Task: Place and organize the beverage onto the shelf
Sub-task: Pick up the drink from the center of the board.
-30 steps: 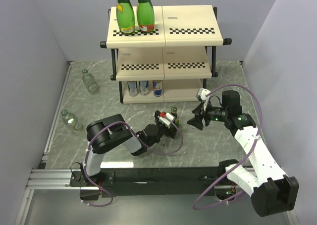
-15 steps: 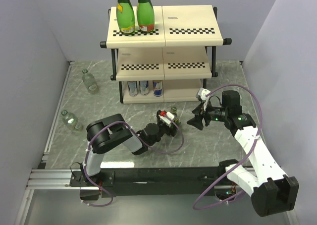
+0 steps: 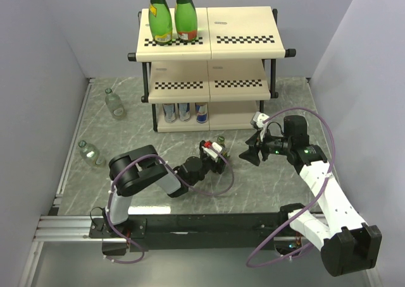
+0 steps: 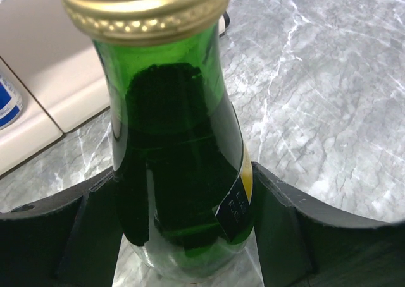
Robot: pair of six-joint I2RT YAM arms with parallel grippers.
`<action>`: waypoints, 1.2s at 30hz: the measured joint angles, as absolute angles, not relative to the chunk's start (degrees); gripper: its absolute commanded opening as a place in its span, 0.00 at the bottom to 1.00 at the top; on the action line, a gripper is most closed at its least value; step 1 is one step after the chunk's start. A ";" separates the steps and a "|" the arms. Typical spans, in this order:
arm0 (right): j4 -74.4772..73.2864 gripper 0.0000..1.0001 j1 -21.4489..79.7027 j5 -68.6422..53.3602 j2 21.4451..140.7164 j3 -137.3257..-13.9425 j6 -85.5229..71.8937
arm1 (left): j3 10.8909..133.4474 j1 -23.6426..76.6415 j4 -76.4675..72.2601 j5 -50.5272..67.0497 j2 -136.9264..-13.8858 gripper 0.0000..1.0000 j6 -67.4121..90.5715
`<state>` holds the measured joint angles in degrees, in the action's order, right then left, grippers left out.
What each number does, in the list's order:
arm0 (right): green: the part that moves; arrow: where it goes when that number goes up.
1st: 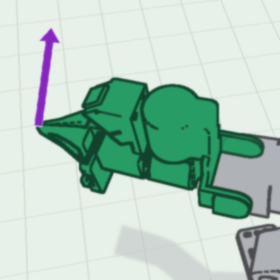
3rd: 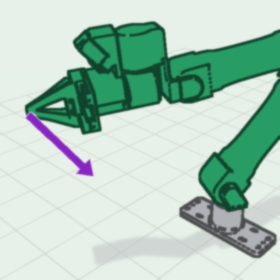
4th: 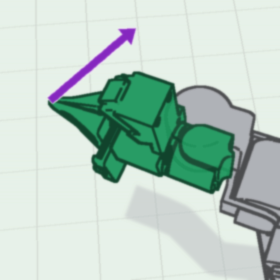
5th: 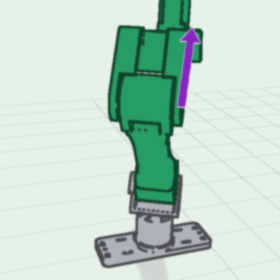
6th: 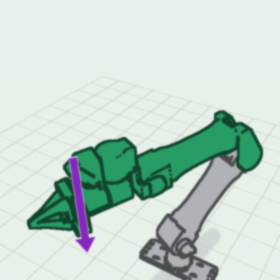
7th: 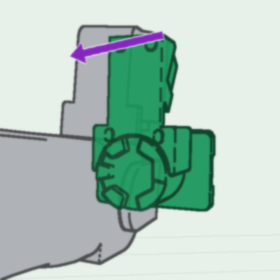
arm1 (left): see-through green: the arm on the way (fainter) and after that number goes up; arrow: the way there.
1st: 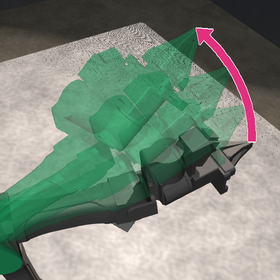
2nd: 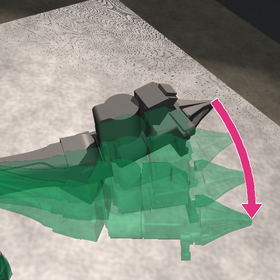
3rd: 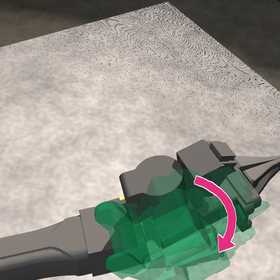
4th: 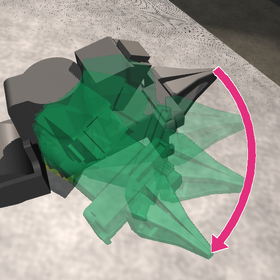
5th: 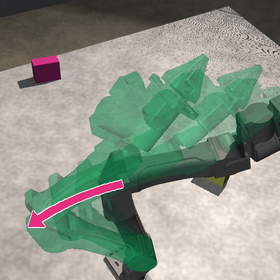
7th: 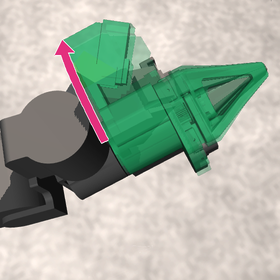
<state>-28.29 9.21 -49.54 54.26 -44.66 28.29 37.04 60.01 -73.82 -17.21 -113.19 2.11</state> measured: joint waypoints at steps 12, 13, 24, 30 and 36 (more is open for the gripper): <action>-28.29 0.70 9.08 -49.50 54.26 -44.66 28.40 | 32.88 59.81 -67.77 -14.66 -105.06 0.00 -1.54; -28.29 0.70 9.08 -49.50 54.26 -44.66 28.40 | 32.69 59.81 -67.72 -14.41 -104.25 0.00 -1.78; -28.32 0.70 8.95 -49.06 54.26 -44.69 28.40 | 32.36 59.81 -67.48 -13.30 -96.75 0.00 -1.85; -28.29 0.70 8.12 -47.46 53.74 -44.75 28.16 | 33.69 59.81 -64.77 -13.43 -89.17 0.00 -1.28; -28.23 0.70 6.55 -45.78 52.38 -44.88 27.29 | 41.34 59.75 -53.89 -13.91 -82.08 0.00 1.78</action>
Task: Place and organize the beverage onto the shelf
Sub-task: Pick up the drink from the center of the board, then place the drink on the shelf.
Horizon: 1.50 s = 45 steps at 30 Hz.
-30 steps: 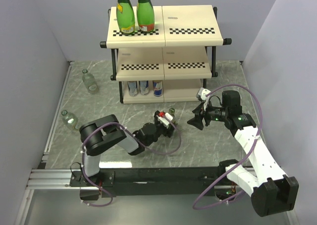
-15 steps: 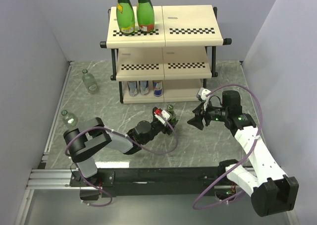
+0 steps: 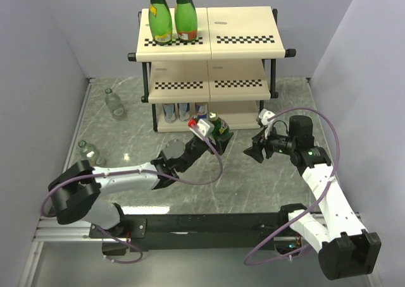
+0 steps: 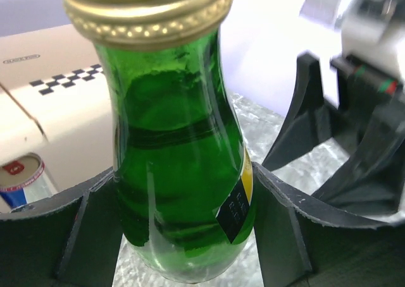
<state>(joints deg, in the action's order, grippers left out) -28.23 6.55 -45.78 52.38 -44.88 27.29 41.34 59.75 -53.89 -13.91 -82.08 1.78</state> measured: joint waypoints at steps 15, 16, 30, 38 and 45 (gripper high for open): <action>-27.94 0.71 5.82 -43.94 52.10 -44.97 26.13 | 63.90 59.31 -16.32 -14.35 -79.59 0.00 7.33; -27.94 0.70 5.82 -43.92 52.10 -44.99 26.02 | 65.58 59.31 -14.48 -14.39 -79.59 0.00 7.18; -28.01 0.71 5.74 -43.94 52.10 -44.99 26.00 | 93.71 58.41 -1.41 -16.82 -86.43 0.00 2.09; -28.10 0.71 5.72 -44.07 51.62 -44.99 26.00 | 104.57 55.70 4.89 -18.98 -92.60 0.00 -1.61; -28.34 0.71 5.67 -44.69 51.59 -44.99 26.02 | 119.20 52.29 10.22 -19.55 -100.68 0.00 -3.36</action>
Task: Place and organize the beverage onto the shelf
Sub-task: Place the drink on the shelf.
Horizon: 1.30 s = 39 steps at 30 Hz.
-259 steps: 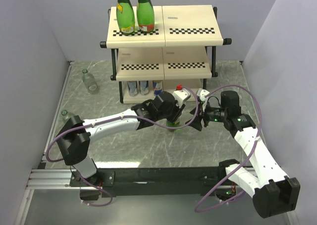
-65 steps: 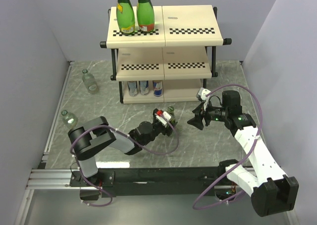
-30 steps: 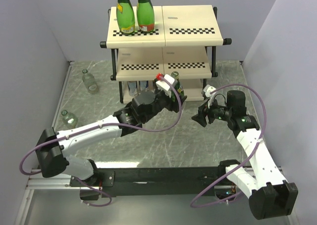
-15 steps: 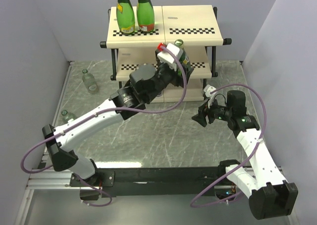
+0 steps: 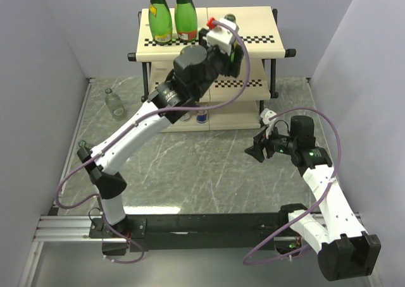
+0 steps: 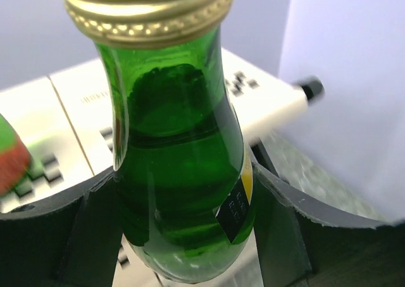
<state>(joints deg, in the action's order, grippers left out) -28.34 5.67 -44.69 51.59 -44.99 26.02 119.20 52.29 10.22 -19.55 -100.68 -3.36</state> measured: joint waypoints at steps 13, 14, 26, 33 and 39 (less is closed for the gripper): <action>-28.40 0.71 5.61 -46.06 51.59 -44.99 26.00 | 133.10 46.35 11.88 -19.94 -108.42 0.00 -3.38; -28.42 0.71 5.61 -46.15 51.59 -44.99 26.00 | 133.75 46.24 11.88 -19.94 -108.90 0.00 -3.40; -28.71 0.70 5.61 -47.00 51.62 -44.99 25.98 | 137.10 43.90 10.04 -19.90 -112.40 0.00 -3.36; -28.73 0.70 5.61 -47.42 51.68 -44.99 25.82 | 137.80 41.67 9.32 -20.05 -112.79 0.00 -3.20; -28.73 0.70 5.61 -47.46 51.72 -44.99 25.80 | 138.15 41.56 8.97 -19.79 -113.34 0.00 -3.11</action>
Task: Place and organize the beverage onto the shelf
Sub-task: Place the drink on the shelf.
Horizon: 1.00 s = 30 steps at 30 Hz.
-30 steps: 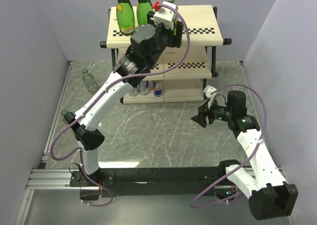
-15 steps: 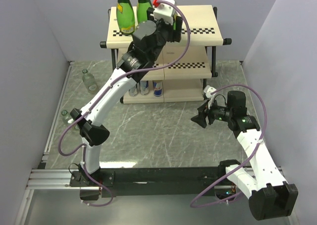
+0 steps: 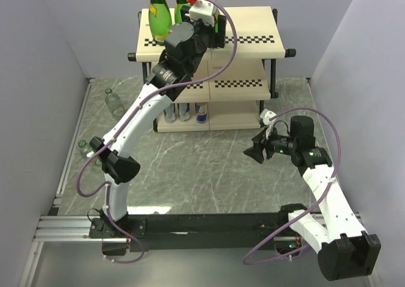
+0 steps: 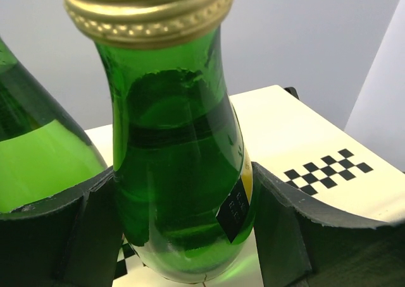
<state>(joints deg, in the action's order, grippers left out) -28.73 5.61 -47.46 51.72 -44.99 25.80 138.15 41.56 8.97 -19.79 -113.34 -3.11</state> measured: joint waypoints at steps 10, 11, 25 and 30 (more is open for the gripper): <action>-28.75 0.70 5.61 -48.18 51.66 -44.99 25.96 | 138.15 41.58 8.43 -13.98 -113.34 0.00 -0.10; -28.75 0.70 5.61 -48.21 51.59 -44.99 26.04 | 138.15 41.58 8.45 -12.78 -113.23 0.00 0.49; -30.52 0.70 5.56 -52.80 45.41 -49.21 24.86 | 127.52 41.60 11.90 5.54 -94.76 0.00 8.49; -32.93 0.70 5.43 -53.84 46.15 -67.37 20.64 | 120.36 41.60 11.53 13.06 -85.84 0.00 10.76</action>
